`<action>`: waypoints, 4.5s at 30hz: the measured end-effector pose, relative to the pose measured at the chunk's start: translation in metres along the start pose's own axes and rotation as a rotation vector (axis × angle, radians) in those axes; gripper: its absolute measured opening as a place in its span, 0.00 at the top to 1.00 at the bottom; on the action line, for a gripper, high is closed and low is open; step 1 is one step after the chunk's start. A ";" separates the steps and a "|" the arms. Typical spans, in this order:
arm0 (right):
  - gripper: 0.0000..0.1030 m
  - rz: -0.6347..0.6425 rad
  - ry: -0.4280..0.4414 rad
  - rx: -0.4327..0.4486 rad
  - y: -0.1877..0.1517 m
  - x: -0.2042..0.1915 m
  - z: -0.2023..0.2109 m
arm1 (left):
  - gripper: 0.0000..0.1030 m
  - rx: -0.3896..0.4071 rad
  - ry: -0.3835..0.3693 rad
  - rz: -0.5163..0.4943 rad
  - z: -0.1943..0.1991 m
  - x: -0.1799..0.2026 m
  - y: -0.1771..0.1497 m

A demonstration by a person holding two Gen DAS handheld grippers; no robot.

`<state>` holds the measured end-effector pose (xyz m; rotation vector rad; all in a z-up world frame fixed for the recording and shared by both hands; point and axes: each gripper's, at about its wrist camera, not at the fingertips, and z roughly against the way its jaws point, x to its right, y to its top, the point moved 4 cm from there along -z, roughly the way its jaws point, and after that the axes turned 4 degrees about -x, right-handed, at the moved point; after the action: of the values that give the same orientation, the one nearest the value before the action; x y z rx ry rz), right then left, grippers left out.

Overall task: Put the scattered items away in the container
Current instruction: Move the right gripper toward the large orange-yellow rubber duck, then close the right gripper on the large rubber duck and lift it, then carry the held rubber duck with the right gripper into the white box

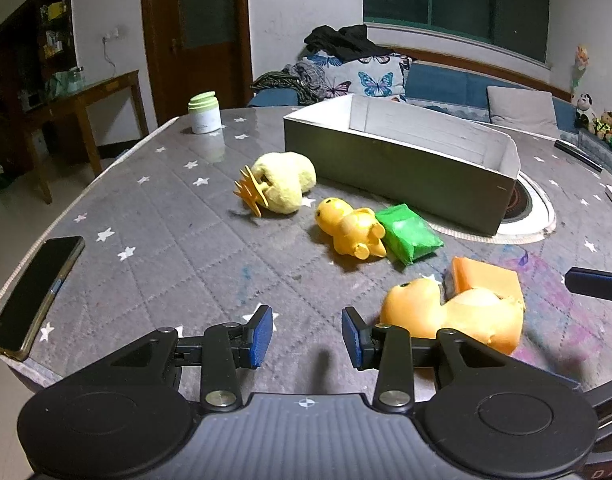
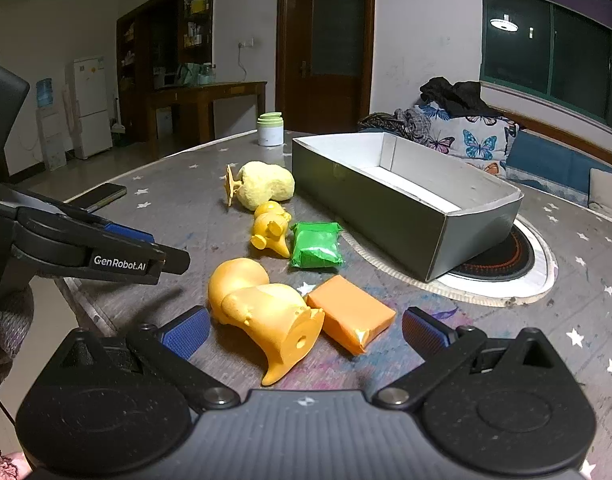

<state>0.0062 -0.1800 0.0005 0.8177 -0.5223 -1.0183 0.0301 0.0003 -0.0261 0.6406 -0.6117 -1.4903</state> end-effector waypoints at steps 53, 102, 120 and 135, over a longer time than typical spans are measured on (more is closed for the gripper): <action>0.32 -0.041 0.118 -0.111 -0.010 -0.006 -0.023 | 0.61 -0.092 -0.063 0.040 -0.017 -0.001 -0.003; 0.52 0.343 0.172 -0.215 0.020 -0.035 -0.047 | 0.61 -0.194 -0.330 0.201 -0.018 -0.013 0.017; 0.59 0.149 0.187 -0.151 0.046 -0.011 -0.035 | 0.60 -0.148 -0.530 0.225 -0.011 -0.004 0.066; 0.59 -0.064 -0.008 -0.022 0.126 0.095 -0.060 | 0.62 -0.033 -0.600 0.188 -0.069 0.037 0.180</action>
<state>0.1592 -0.2089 0.0668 0.8149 -0.4936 -1.0847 0.2049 -0.0389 0.0548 0.0905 -1.0711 -1.5077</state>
